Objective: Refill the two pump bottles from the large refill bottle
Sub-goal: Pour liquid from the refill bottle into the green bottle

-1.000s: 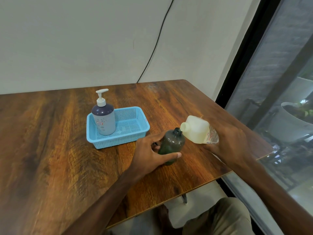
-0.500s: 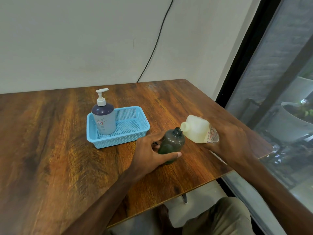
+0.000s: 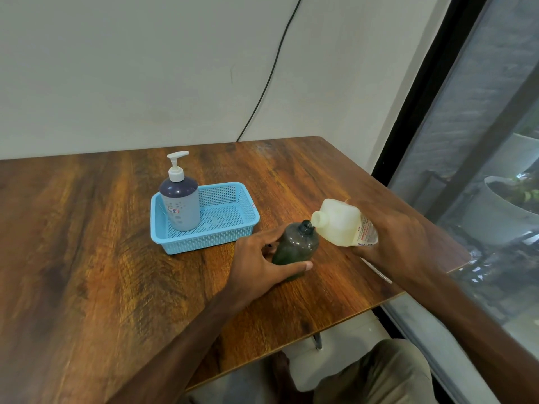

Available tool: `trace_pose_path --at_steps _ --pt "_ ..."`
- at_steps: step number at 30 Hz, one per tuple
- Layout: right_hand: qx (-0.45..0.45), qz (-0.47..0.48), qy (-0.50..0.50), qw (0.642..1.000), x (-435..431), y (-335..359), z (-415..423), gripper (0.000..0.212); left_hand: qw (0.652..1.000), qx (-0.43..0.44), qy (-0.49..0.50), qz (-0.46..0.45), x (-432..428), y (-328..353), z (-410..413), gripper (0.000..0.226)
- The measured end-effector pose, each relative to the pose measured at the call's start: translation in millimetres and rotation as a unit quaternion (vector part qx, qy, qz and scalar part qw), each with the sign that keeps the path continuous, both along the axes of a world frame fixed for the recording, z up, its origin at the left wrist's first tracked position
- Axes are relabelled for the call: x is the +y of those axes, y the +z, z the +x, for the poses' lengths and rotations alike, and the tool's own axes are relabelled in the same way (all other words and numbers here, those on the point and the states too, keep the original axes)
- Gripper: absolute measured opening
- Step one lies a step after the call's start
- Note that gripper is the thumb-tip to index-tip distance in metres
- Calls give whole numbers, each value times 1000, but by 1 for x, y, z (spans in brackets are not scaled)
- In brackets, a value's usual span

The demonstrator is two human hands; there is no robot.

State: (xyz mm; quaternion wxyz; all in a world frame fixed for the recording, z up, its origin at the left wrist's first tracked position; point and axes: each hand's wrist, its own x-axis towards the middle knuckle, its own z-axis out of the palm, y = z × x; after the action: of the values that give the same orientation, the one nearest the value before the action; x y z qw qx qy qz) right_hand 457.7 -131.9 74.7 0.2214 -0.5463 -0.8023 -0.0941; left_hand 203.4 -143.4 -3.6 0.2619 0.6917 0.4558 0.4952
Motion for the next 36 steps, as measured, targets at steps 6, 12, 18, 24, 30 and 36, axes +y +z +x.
trace_pose_path --at_steps 6,12,18,24,30,36 --pt "-2 -8 2 1000 0 2 0 79 1000 -3 -3 -2 -1 0 1 74" --pt "-1 -21 -5 1000 0 2 0 79 1000 -4 -4 -5 0 -1 0 74" --pt "-10 -22 -6 1000 -1 4 -2 79 1000 -10 2 -7 0 -2 1 74" --pt "-18 -34 -2 999 -1 9 -3 77 1000 -13 2 -9 2 -4 1 75" --pt "-21 -39 -5 999 -2 11 -4 77 1000 -17 2 -12 2 -4 2 77" --pt "-26 -45 -8 999 -5 15 -7 78 1000 -17 -2 -23 2 -4 1 78"
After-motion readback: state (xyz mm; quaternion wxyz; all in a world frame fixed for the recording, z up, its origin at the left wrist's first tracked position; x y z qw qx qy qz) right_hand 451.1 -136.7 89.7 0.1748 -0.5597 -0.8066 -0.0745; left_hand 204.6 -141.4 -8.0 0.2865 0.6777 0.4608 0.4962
